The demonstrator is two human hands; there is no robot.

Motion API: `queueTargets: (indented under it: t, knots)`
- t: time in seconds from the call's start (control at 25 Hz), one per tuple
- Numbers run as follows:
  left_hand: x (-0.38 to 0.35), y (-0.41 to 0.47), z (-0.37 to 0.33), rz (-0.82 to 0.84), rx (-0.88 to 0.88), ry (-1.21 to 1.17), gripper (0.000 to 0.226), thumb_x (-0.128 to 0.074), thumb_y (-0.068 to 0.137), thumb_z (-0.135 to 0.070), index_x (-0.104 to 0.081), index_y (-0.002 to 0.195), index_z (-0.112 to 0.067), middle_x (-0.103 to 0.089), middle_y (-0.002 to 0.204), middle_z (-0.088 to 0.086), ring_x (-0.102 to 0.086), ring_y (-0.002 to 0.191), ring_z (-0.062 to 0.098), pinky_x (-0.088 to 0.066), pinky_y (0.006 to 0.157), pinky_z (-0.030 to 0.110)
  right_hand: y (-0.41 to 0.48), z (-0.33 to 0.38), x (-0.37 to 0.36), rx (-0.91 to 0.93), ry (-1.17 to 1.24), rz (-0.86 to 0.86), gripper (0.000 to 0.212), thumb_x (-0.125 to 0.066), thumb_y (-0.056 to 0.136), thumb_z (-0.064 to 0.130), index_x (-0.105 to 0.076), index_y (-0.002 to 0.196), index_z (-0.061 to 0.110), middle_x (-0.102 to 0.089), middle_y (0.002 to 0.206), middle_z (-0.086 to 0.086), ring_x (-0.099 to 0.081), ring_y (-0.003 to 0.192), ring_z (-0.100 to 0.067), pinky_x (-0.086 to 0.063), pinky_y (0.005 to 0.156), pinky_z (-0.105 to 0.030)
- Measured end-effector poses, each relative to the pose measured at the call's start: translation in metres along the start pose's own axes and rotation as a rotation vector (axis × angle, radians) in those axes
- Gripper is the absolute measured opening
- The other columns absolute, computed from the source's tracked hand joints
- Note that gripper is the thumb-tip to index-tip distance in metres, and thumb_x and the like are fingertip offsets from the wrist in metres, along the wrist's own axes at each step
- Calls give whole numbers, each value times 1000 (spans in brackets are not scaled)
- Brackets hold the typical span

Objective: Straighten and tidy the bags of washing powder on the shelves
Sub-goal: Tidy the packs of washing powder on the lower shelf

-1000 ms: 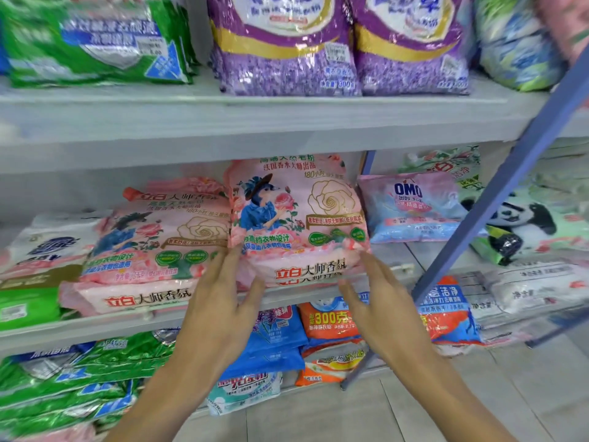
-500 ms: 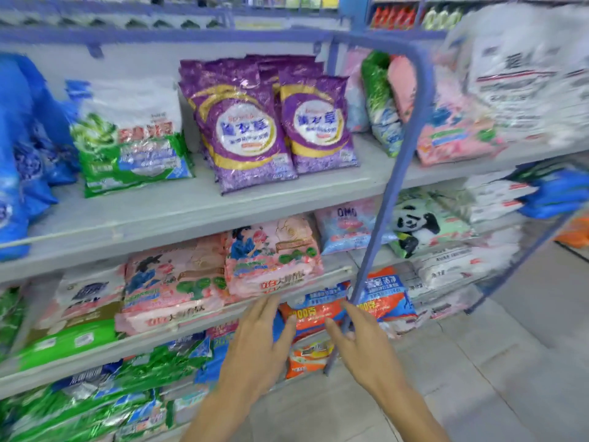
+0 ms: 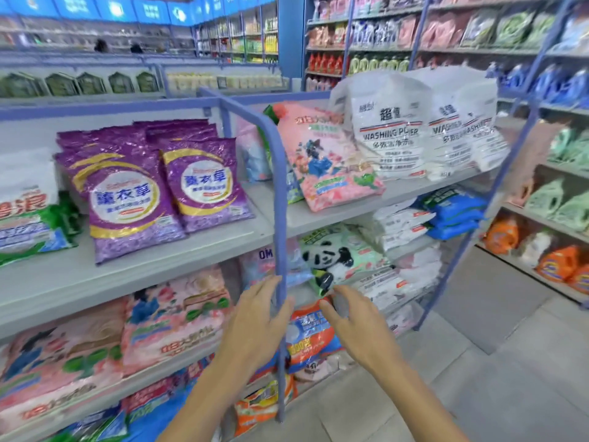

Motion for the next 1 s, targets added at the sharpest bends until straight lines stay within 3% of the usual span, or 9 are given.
queueTargets:
  t: [0.28, 0.44, 0.6, 0.68, 0.8, 1.0]
  knots:
    - [-50, 62, -69, -40, 55, -98, 59, -49, 101, -54, -40, 154, -29, -45, 155, -12, -41, 142, 8, -34, 118, 34, 67, -38, 88, 78, 78, -37, 55, -53, 100, 52, -47, 147, 24, -52, 148, 6, -48, 135, -14, -38, 105, -30]
    - [-60, 106, -90, -58, 64, -140, 61, -50, 100, -56, -38, 154, -30, -49, 153, -5, -44, 141, 12, -36, 112, 31, 114, -47, 113, 111, 123, -64, 63, -52, 98, 57, -44, 150, 23, -50, 152, 5, -46, 138, -14, -39, 113, -37]
    - [-69, 165, -98, -107, 56, -148, 75, -47, 98, -63, -17, 161, -33, -25, 165, -16, -23, 152, 7, -21, 119, 31, 178, -48, 135, 138, 165, -89, 66, -53, 97, 59, -41, 151, 23, -49, 153, 2, -47, 139, -17, -40, 114, -43]
    - [-70, 199, -94, -165, 79, -165, 80, -48, 97, -66, -14, 162, -32, -25, 165, -13, -26, 151, 10, -23, 122, 36, 210, -48, 145, 155, 141, -110, 66, -53, 98, 58, -39, 152, 23, -47, 154, 3, -46, 139, -18, -39, 114, -42]
    - [-66, 235, -79, -267, 172, -118, 87, -48, 94, -69, -17, 161, -22, -30, 164, -2, -31, 149, 20, -30, 121, 46, 253, -50, 152, 177, 105, -127, 70, -52, 98, 58, -37, 153, 19, -47, 154, 1, -47, 136, -19, -39, 109, -39]
    - [-74, 277, -61, -275, 343, -248, 95, -61, 85, -72, -25, 157, -20, -38, 159, -1, -41, 143, 21, -34, 113, 41, 331, -65, 152, 73, 142, -37, 78, -60, 93, 59, -38, 148, 7, -52, 145, -8, -50, 109, -17, -39, 89, -32]
Point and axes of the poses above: each hand's wrist, its own y-axis towards the middle knuckle, its own x-axis out of the back of the hand, z = x × y, the point moved 6 cm from there along y, towards the middle knuckle
